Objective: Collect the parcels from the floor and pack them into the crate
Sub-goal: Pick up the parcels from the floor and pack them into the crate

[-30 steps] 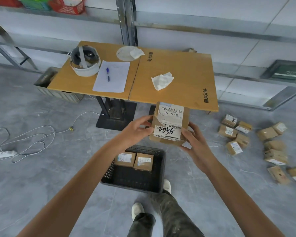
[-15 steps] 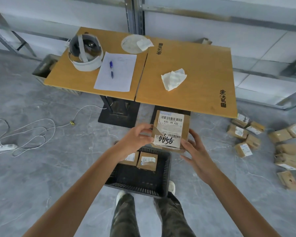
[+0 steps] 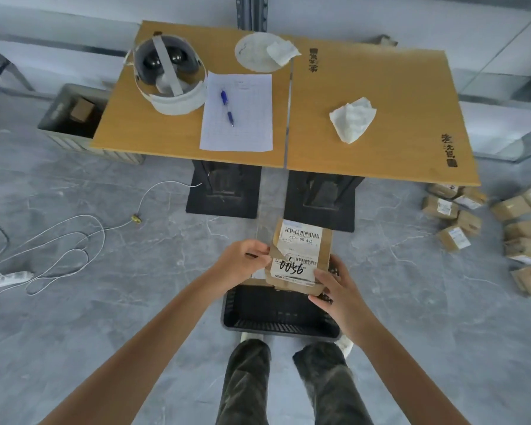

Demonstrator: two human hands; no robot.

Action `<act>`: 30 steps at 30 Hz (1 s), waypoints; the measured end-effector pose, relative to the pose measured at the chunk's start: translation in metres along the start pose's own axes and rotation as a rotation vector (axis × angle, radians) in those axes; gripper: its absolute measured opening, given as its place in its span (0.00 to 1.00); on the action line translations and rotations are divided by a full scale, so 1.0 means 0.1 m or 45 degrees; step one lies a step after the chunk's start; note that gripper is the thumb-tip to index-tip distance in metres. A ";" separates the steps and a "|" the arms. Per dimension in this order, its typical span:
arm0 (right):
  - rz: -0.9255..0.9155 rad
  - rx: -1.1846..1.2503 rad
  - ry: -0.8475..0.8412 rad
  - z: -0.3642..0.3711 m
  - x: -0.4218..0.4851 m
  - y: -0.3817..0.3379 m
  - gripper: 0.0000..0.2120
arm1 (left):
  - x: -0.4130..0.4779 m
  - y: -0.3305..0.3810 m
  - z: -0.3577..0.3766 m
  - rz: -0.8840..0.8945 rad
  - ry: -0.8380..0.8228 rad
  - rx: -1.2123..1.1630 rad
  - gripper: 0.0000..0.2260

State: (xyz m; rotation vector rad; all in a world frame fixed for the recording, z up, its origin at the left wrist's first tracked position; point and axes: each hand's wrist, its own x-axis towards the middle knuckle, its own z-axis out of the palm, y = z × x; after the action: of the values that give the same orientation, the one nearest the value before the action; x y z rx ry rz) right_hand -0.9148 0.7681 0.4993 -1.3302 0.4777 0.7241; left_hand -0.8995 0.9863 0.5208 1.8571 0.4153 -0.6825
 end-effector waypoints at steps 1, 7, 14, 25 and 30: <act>0.022 -0.001 0.003 0.05 0.01 0.08 0.23 | 0.01 -0.10 -0.03 -0.027 -0.001 0.016 0.10; 0.168 0.066 0.096 0.11 0.02 0.39 0.24 | -0.01 -0.50 0.05 -0.121 -0.026 -0.049 0.10; 0.098 -0.167 0.047 -0.01 -0.12 0.45 0.25 | -0.11 -0.65 0.41 -0.181 0.000 -0.058 0.06; 0.141 -0.159 0.072 -0.34 -0.29 0.76 0.19 | -0.20 -0.84 0.97 -0.210 -0.072 -0.016 0.26; 0.209 -0.215 0.173 -0.27 -0.47 1.12 0.21 | -0.28 -1.20 0.93 -0.261 -0.184 0.016 0.36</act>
State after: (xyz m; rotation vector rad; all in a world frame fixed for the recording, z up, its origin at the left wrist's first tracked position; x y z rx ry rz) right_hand -1.0247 0.7411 0.4487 -1.5173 0.6516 0.8268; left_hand -1.0147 0.9461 0.4262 1.7788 0.5121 -0.9537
